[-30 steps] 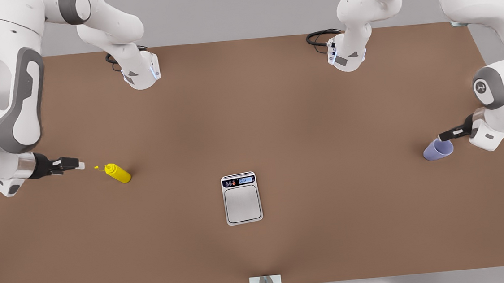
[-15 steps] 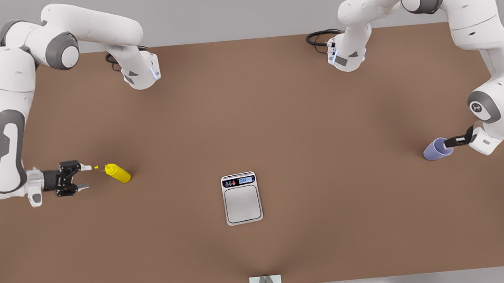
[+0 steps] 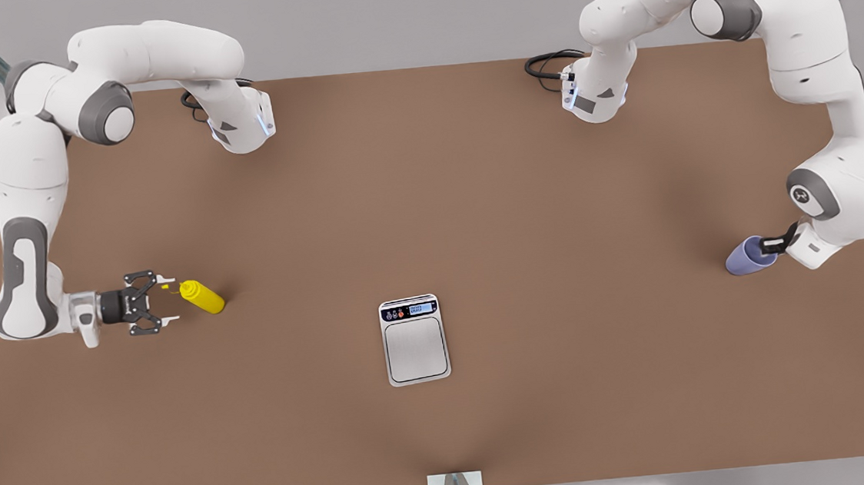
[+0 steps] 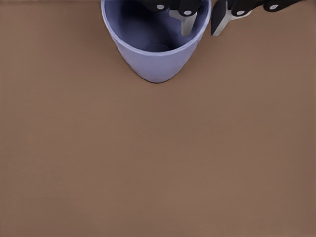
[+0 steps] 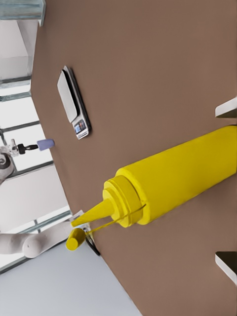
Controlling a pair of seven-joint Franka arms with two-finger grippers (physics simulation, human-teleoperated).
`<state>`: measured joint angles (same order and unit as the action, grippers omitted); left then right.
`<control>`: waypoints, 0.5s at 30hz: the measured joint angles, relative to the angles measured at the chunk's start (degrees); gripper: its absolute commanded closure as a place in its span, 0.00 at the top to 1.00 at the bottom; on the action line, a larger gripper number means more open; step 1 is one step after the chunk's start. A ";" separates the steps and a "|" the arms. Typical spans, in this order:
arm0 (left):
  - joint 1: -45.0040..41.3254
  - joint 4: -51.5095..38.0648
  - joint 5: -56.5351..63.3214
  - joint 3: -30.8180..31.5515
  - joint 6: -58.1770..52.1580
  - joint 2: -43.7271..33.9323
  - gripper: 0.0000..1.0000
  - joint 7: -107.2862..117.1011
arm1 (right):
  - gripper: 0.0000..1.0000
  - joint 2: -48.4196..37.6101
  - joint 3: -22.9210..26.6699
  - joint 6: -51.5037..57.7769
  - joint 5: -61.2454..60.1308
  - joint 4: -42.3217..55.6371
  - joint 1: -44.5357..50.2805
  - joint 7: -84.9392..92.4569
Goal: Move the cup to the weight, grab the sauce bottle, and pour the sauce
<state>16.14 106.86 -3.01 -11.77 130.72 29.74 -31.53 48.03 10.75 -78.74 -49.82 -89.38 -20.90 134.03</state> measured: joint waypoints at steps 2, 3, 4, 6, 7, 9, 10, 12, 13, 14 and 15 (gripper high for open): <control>-0.62 -0.01 -0.29 0.25 -0.36 -0.10 0.21 -0.36 | 1.00 0.42 -0.14 0.39 -1.27 -0.17 0.26 3.74; -1.12 -0.11 -0.40 0.47 -0.77 -0.19 0.21 -0.39 | 1.00 1.06 -0.52 0.54 -1.81 -0.22 0.38 5.45; -1.90 -0.70 -0.48 0.58 -1.41 -0.17 0.21 -0.32 | 1.00 1.59 -0.79 0.67 -2.35 -0.36 0.45 7.07; -3.19 -5.53 -0.54 1.73 -4.20 0.04 0.21 0.03 | 1.00 2.00 -1.11 0.86 -3.10 -0.50 0.50 10.06; -3.46 -9.71 -0.46 4.28 -6.36 0.07 0.21 0.53 | 1.00 2.06 -1.18 0.94 -3.36 -0.52 0.50 11.44; -6.32 -17.46 0.51 10.34 -10.68 0.34 0.21 2.68 | 1.00 2.16 -1.50 1.05 -3.70 -0.66 0.51 13.96; -11.40 -19.32 1.14 11.65 -12.40 0.45 0.21 4.46 | 1.00 2.15 -1.60 1.11 -3.81 -0.84 0.51 15.12; -23.73 -24.26 1.92 13.17 -15.30 2.80 0.21 9.73 | 1.00 2.13 -1.67 1.20 -3.96 -1.33 0.53 17.26; -29.15 -27.84 2.18 13.75 -16.78 4.62 0.21 13.08 | 1.00 2.13 -1.68 1.24 -4.01 -1.55 0.52 18.25; -33.30 -31.24 2.37 14.14 -18.06 6.45 0.21 16.59 | 1.00 2.13 -1.69 1.28 -4.04 -1.78 0.46 19.20; -36.54 -35.01 2.50 14.35 -19.14 8.72 0.21 20.26 | 1.00 2.13 -1.69 1.32 -4.04 -2.04 0.36 20.10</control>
<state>-20.40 71.86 -0.51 2.58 111.59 38.46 -11.27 50.17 9.06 -77.42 -53.87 -91.42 -20.53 154.13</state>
